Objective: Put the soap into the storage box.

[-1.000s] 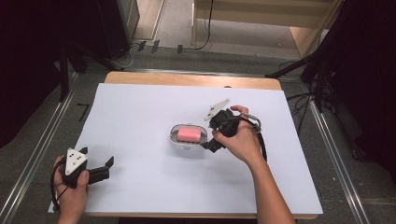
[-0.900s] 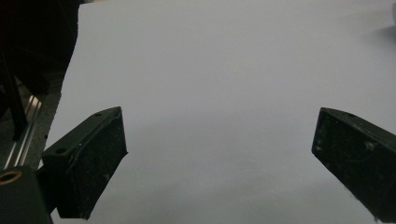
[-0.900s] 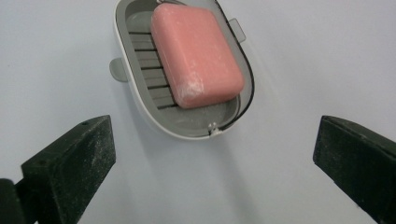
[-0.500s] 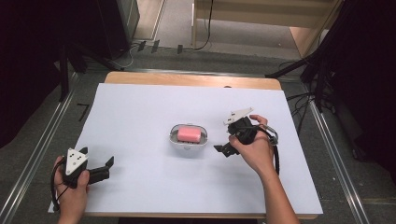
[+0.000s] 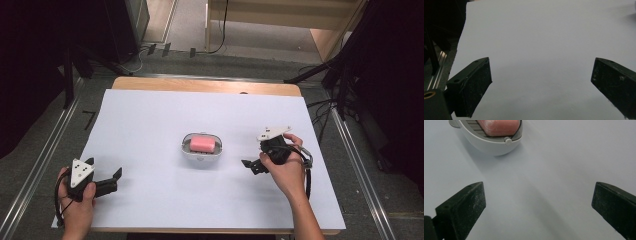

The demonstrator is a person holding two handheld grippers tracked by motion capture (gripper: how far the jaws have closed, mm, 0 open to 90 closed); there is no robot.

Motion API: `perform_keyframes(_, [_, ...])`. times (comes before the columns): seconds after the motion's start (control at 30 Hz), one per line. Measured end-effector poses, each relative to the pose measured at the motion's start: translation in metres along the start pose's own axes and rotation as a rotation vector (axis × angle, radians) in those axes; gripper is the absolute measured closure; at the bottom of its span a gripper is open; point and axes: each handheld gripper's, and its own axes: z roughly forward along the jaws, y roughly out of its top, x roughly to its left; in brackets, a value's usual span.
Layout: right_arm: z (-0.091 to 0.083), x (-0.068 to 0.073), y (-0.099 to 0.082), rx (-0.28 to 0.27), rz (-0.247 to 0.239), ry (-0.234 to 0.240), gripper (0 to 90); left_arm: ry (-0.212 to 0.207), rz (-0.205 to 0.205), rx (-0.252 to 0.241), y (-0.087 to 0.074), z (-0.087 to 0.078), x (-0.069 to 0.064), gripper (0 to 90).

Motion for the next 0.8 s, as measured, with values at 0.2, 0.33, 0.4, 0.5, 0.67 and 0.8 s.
perform_keyframes(0.2, [-0.004,-0.001,-0.017,-0.005,0.020,-0.018,0.0,0.002,0.001,-0.001,0.000,0.000,0.000,3.7])
perform_keyframes(0.33, [-0.007,-0.004,-0.033,-0.021,0.049,-0.023,0.0,0.003,0.001,-0.001,0.000,0.000,0.000,3.7])
perform_keyframes(0.4, [-0.009,-0.005,-0.040,-0.026,0.067,-0.030,0.0,0.003,0.001,-0.002,0.000,0.000,0.000,3.7])
perform_keyframes(0.5, [-0.011,-0.005,-0.045,-0.035,0.074,-0.030,0.0,0.003,0.000,-0.001,0.000,0.000,-0.001,3.7])
perform_keyframes(0.67, [-0.016,-0.005,-0.057,-0.048,0.092,-0.044,0.0,0.004,0.001,-0.001,0.000,0.000,-0.001,3.7])
perform_keyframes(0.8, [-0.019,-0.005,-0.069,-0.054,0.109,-0.059,0.0,0.005,0.002,0.000,0.000,0.000,-0.001,3.6])
